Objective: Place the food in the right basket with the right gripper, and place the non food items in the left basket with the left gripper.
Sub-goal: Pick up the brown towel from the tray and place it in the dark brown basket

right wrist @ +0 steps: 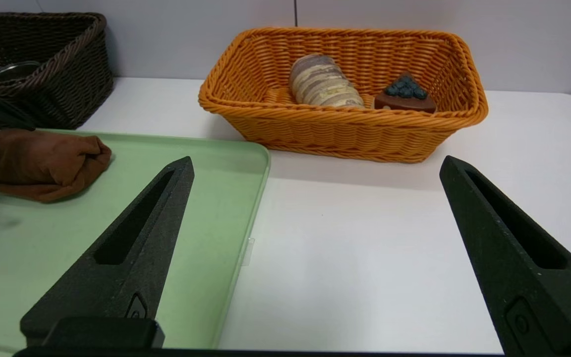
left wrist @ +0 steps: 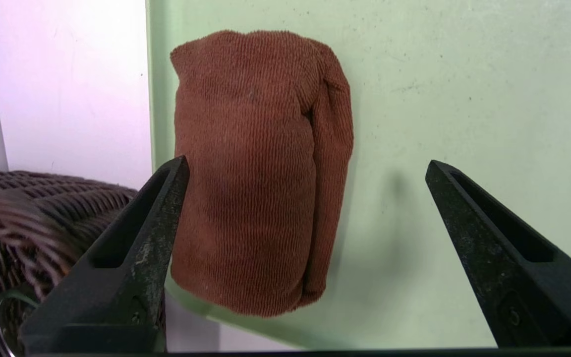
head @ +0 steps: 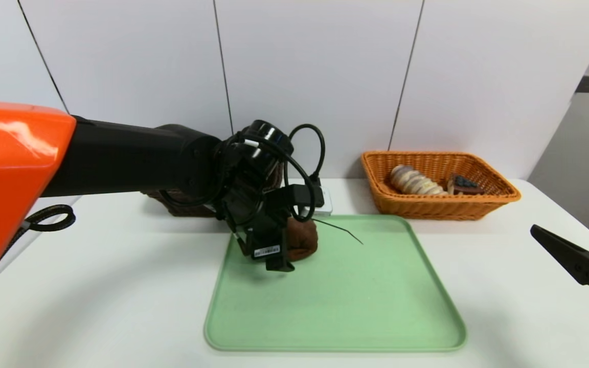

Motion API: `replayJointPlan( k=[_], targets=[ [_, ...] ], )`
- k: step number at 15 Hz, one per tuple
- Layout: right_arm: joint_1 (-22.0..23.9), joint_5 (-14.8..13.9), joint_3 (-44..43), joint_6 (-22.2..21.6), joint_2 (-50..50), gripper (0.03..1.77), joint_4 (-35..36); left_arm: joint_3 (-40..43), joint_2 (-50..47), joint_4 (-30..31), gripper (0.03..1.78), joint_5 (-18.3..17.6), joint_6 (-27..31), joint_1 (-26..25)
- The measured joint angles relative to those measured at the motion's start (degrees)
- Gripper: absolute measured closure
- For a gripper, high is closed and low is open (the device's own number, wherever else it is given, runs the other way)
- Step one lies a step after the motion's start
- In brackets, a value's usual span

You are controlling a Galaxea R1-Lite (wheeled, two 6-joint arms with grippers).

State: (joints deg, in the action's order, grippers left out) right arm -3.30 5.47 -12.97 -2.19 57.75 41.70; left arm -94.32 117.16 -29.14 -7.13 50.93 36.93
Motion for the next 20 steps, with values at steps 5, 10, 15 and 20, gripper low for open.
replayJointPlan(
  k=[5, 10, 15, 20],
  targets=[
    [0.00, -0.05, 0.82, 0.00, -0.15, 0.09, 0.30, 0.05, 2.62, 2.13, 0.12, 0.28, -0.05, -0.13],
    [0.00, 0.39, 1.01, 0.02, -0.17, 0.09, 0.16, 0.20, 3.51, 2.27, 0.51, 0.39, 0.05, -0.44],
    [0.00, 1.16, 1.16, 0.09, -0.17, 0.09, 0.09, 0.16, 3.40, 2.29, 1.10, 1.87, 0.00, -0.66],
    [0.00, 1.24, 1.67, 0.20, -0.48, 0.09, -0.01, -0.35, 1.30, 2.46, 1.69, 2.28, -0.06, -0.66]
  ],
)
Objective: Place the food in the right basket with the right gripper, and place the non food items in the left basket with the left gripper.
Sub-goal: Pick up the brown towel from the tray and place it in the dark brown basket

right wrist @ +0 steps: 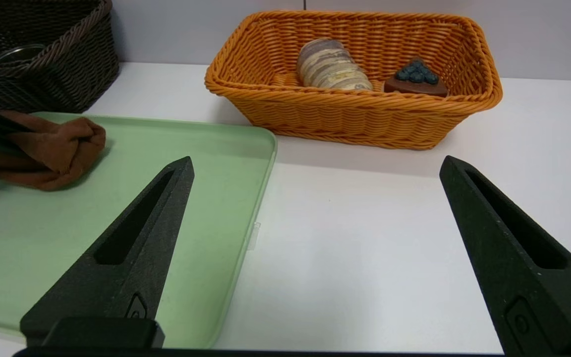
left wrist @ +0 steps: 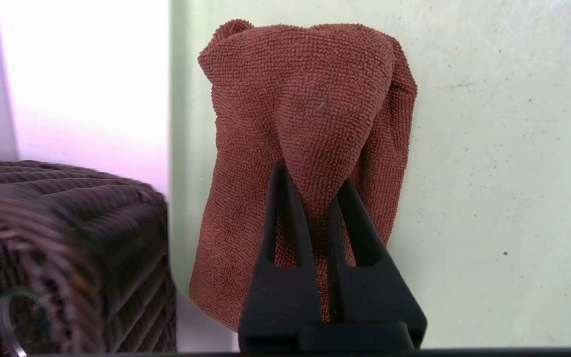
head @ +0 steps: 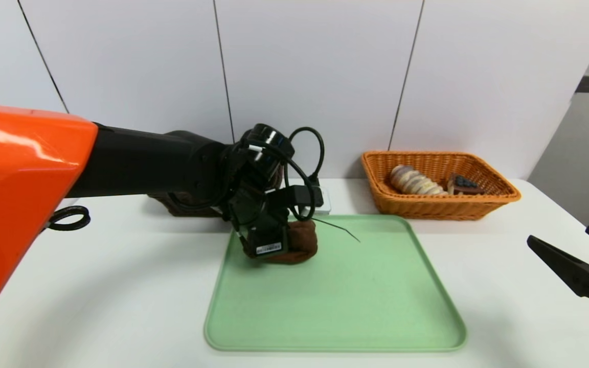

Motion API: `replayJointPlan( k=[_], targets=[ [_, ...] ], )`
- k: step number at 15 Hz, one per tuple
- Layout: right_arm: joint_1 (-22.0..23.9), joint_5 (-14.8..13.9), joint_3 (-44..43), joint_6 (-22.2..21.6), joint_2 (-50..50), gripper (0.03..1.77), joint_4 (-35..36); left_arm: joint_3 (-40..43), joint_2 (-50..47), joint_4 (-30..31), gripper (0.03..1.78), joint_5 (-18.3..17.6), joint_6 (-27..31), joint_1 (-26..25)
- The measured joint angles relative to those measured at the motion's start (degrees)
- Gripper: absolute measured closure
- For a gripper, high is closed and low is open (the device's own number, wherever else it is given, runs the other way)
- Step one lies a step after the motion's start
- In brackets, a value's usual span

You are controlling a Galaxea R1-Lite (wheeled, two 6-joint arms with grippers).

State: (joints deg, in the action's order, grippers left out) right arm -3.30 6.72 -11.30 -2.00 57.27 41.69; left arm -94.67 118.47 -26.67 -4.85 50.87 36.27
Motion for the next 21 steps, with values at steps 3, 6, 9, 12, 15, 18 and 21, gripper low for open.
replayJointPlan(
  k=[3, 6, 9, 12, 15, 18, 21],
  targets=[
    [0.00, 0.09, 0.06, 0.13, 0.00, 0.09, -0.07, -0.37, -3.10, 3.17, 1.69, -0.18, -1.89, 0.11],
    [0.00, 0.80, 0.23, 0.33, 0.00, 0.09, -0.10, -0.52, -7.52, 6.41, 1.69, -0.32, -8.68, 0.91],
    [0.00, 2.49, 0.17, 0.60, -0.02, 0.09, 0.15, 0.38, -12.15, 11.91, 1.69, 1.61, -17.83, 0.20],
    [0.00, 3.95, -1.05, 1.34, -0.02, 0.09, 0.17, 4.35, -14.69, 24.50, 1.69, 7.83, -29.88, -4.52],
    [0.00, 3.95, -2.30, 1.73, -0.02, 0.09, 0.04, 11.02, -14.71, 41.69, 1.69, 16.86, -40.90, -11.87],
    [0.00, 3.94, -2.50, 3.90, 0.02, 0.09, -0.13, 17.16, -12.68, 55.75, 1.69, 26.40, -43.70, -18.19],
    [0.00, 3.83, -2.50, 4.23, 0.11, 0.09, -0.21, 21.58, -10.42, 59.86, 1.69, 27.33, -44.42, -20.37]
  ],
)
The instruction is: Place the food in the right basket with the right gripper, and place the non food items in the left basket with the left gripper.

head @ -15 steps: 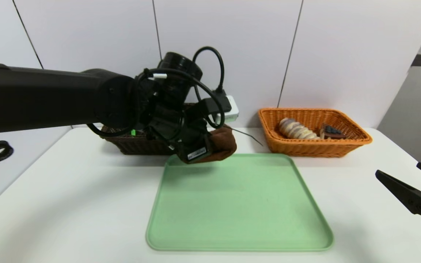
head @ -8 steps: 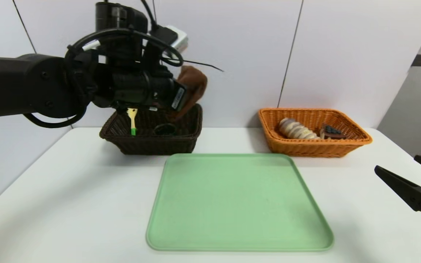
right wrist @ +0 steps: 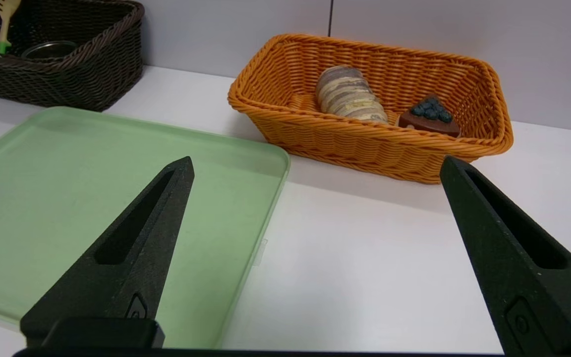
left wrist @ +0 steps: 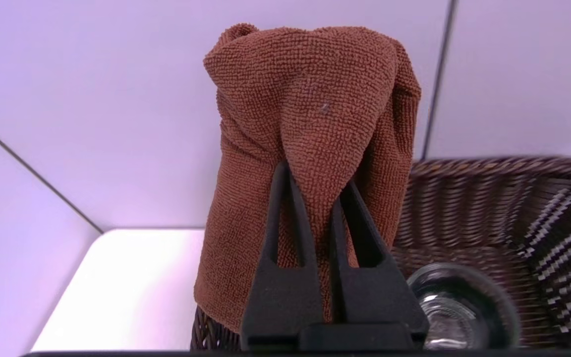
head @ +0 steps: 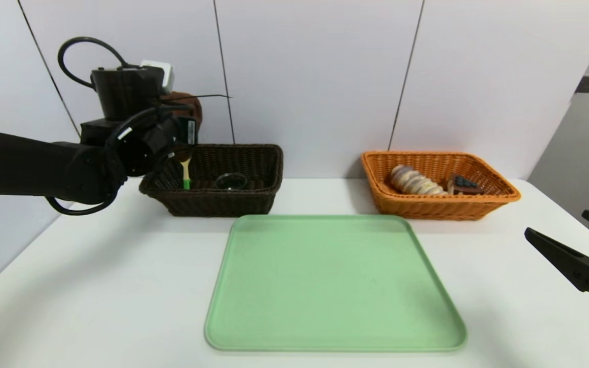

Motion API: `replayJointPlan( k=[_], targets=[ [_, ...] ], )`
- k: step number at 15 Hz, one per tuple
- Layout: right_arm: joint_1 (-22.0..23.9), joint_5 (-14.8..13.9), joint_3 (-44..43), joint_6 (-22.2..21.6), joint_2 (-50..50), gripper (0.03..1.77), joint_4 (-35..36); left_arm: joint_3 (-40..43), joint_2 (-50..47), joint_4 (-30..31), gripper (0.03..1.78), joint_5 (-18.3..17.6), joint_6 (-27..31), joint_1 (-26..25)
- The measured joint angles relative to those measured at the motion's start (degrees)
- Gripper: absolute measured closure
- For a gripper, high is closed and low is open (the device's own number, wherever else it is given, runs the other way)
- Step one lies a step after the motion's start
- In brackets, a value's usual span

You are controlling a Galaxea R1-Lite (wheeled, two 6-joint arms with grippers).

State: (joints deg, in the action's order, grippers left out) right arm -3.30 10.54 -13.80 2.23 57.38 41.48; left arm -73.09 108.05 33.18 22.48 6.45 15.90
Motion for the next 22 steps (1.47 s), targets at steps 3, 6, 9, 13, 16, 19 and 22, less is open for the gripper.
replayJointPlan(
  k=[3, 6, 9, 13, 16, 19, 22],
  targets=[
    [0.11, -0.27, 0.22, 0.02, 0.02, 0.09, -0.01, 0.61, 3.84, 5.01, 1.69, 0.00, 0.00, -0.35],
    [0.06, -0.41, 0.35, 0.02, 0.02, 0.09, 0.00, 0.68, 6.73, 6.50, 1.34, 0.00, 0.18, -0.49],
    [0.09, -0.35, 0.35, 0.02, 0.02, 0.09, 0.02, 0.55, 7.72, 6.67, 0.95, 0.06, 0.18, -0.38],
    [0.09, -0.24, 0.30, 0.05, 0.11, 0.09, 0.02, 0.55, 7.97, 6.73, 0.61, 0.06, 0.00, -0.46],
    [0.09, -0.27, 0.30, 0.02, 0.11, 0.09, 0.00, -1.33, 7.80, 8.11, 0.45, -0.07, 0.02, -0.52],
    [0.09, -0.27, -0.34, 0.00, 0.28, 0.09, 0.05, -3.95, 5.68, 8.51, 0.34, -3.28, -0.96, -2.78],
    [0.06, -0.88, -2.68, -0.04, 0.55, 0.09, -0.23, -0.57, -0.38, 7.00, 0.27, -4.88, -2.66, -5.51]
  ],
)
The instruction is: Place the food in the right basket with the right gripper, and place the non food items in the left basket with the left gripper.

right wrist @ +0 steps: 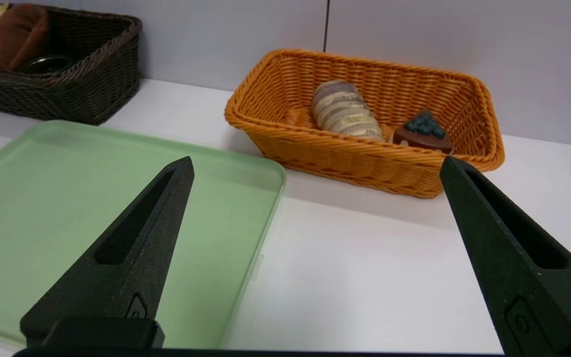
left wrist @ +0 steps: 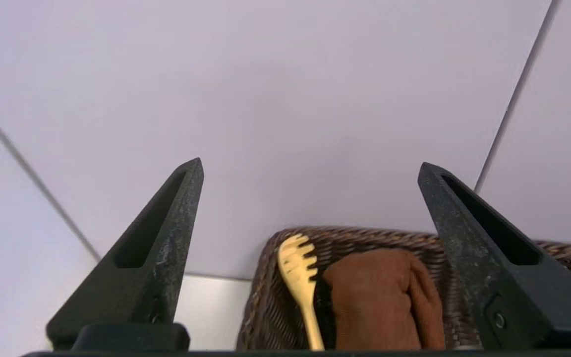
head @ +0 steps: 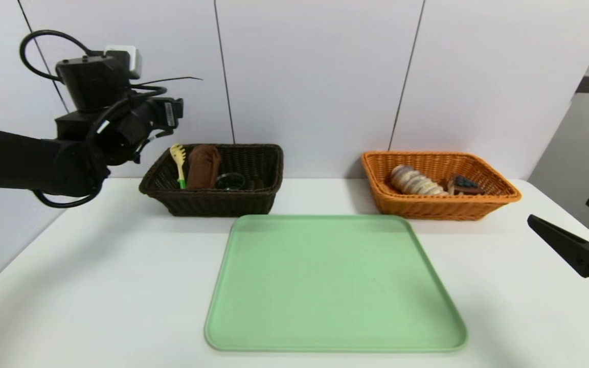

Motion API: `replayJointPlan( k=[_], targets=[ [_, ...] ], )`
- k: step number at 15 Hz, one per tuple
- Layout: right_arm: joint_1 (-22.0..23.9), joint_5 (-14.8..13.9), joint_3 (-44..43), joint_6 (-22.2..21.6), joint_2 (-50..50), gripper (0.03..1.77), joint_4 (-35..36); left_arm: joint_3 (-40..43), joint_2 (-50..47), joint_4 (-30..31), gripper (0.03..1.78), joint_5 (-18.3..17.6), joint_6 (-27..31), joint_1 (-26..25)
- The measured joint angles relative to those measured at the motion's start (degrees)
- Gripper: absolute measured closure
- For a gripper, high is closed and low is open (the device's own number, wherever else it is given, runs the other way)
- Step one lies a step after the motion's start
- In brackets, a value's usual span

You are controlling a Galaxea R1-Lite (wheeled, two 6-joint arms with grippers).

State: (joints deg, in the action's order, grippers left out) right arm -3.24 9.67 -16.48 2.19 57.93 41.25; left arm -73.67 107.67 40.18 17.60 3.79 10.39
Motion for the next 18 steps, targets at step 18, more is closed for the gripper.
replayJointPlan(
  k=[18],
  targets=[
    [1.35, 1.83, -6.91, -1.45, -41.05, 0.09, -49.04, 66.60, -74.59, -5.07, 0.13, 2.12, -3.13, -10.91]
  ],
)
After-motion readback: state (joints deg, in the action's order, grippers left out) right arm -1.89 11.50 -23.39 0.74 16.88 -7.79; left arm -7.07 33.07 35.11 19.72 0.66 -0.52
